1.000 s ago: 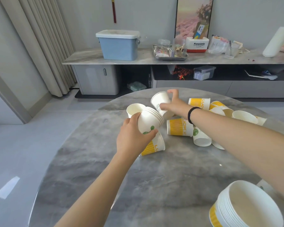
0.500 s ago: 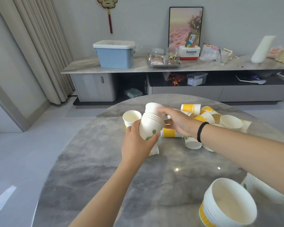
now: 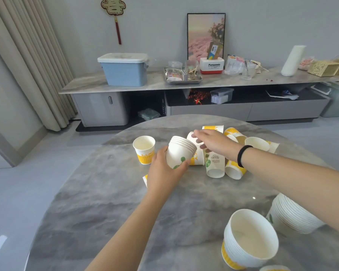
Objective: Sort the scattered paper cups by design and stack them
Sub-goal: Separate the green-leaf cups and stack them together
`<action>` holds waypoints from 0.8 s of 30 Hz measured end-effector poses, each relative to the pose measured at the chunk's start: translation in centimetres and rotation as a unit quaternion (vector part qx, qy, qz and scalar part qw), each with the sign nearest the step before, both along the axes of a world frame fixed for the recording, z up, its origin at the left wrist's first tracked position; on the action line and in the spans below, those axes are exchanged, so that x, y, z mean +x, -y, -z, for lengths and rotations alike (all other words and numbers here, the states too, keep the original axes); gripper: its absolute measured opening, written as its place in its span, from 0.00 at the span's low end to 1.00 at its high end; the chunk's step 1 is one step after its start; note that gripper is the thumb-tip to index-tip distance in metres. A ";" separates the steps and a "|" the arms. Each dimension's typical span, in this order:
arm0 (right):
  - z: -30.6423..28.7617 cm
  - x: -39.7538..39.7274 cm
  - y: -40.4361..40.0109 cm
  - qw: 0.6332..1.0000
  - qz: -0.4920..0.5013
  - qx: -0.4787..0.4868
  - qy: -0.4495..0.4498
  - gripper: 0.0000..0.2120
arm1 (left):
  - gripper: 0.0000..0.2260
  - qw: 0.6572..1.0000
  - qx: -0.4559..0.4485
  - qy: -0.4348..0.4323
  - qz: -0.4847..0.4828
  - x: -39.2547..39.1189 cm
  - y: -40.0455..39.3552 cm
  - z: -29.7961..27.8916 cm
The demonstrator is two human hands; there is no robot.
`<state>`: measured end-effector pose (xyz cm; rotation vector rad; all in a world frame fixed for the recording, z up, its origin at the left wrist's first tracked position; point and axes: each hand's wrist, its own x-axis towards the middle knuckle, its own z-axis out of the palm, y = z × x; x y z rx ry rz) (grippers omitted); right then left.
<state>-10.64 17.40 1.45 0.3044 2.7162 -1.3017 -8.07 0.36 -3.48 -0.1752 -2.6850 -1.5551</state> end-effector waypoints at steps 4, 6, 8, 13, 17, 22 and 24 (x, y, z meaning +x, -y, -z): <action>1.2 -2.0 -3.5 0.984 0.075 0.151 -0.050 0.12 | 0.30 1.000 -0.010 -0.010 -0.006 -0.6 -1.1 -0.2; 2.0 -3.2 -4.7 0.974 0.095 0.200 -0.048 0.11 | 0.30 1.000 -0.009 -0.017 -0.014 -1.1 -1.3 -0.2; 2.5 -4.3 -5.3 0.967 0.094 0.234 -0.031 0.11 | 0.29 0.999 -0.016 -0.027 -0.025 -1.4 -1.2 -0.2; 3.2 -6.2 -5.2 0.956 0.049 0.289 0.023 0.21 | 0.29 0.998 -0.018 -0.037 -0.040 -2.2 -0.9 0.2; 4.1 -7.6 -5.0 0.960 0.086 0.258 0.058 0.23 | 0.29 0.998 -0.005 -0.039 -0.039 -2.3 -0.9 0.4; 4.4 -8.4 -3.7 0.971 0.138 0.183 0.071 0.23 | 0.28 0.999 0.000 -0.039 -0.037 -2.3 -0.8 0.4; 4.7 -8.7 -3.3 0.982 0.162 0.067 0.070 0.21 | 0.28 0.999 0.002 -0.033 -0.037 -2.3 -0.6 0.4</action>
